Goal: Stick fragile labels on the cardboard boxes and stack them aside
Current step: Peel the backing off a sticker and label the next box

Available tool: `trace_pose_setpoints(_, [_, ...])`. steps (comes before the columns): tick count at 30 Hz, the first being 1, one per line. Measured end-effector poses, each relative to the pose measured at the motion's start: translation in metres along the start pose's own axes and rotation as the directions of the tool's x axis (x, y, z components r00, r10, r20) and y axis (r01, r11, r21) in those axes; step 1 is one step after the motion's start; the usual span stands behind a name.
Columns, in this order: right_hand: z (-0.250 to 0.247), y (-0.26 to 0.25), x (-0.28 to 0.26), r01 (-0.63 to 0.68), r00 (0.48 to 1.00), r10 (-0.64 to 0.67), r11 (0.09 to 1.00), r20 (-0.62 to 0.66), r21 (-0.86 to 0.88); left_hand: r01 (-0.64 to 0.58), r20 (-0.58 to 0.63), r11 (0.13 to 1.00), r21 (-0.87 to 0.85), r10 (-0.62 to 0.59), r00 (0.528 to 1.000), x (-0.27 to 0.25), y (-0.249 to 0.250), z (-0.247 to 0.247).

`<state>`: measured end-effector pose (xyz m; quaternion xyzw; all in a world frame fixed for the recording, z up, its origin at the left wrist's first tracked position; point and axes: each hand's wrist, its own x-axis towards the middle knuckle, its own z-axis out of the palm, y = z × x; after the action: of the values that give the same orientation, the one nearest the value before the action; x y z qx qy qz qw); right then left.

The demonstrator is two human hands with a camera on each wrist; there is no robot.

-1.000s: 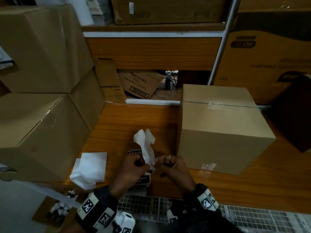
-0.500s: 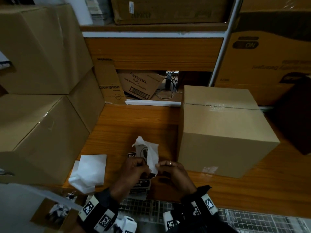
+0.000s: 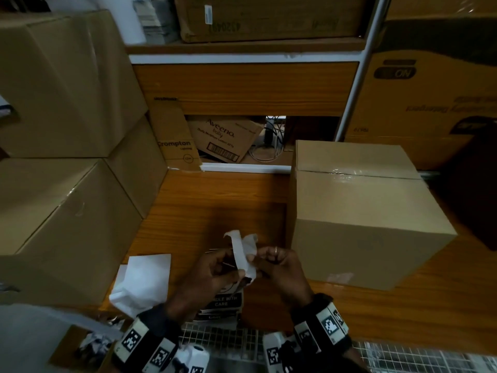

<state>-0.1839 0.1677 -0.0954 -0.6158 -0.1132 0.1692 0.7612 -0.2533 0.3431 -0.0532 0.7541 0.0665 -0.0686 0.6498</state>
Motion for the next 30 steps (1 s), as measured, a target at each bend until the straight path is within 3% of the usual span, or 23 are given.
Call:
trace_pose_setpoints(4, [0.003, 0.005, 0.002, 0.015, 1.0, -0.015, 1.0, -0.014, -0.023, -0.058, -0.01, 0.998, -0.039, 0.057, 0.998, 0.0, -0.003, -0.006])
trace_pose_setpoints(9, [-0.002, 0.008, 0.004, 0.052, 0.998, -0.052, 0.998, -0.017, -0.02, -0.091, -0.08, 0.973, -0.21, 0.076, 0.994, 0.004, -0.001, -0.007])
trace_pose_setpoints(13, [0.001, 0.003, 0.002, 0.064, 0.998, -0.063, 0.997, 0.019, -0.051, -0.075, -0.199, 0.997, -0.017, 0.071, 0.977, 0.02, 0.0, -0.004])
trace_pose_setpoints(18, [0.005, -0.007, 0.005, -0.037, 0.998, 0.038, 0.999, -0.04, 0.037, -0.07, -0.181, 0.99, 0.122, 0.091, 0.979, 0.026, 0.001, -0.001])
trace_pose_setpoints(22, [0.008, -0.013, 0.012, 0.041, 0.998, -0.042, 0.999, -0.056, -0.021, -0.095, -0.177, 0.982, 0.165, 0.124, 0.976, 0.028, -0.006, -0.001])
trace_pose_setpoints(30, [0.009, -0.015, 0.005, 0.015, 1.0, -0.014, 0.992, -0.012, 0.123, -0.065, -0.136, 0.994, -0.083, 0.053, 0.989, 0.027, -0.001, 0.001])
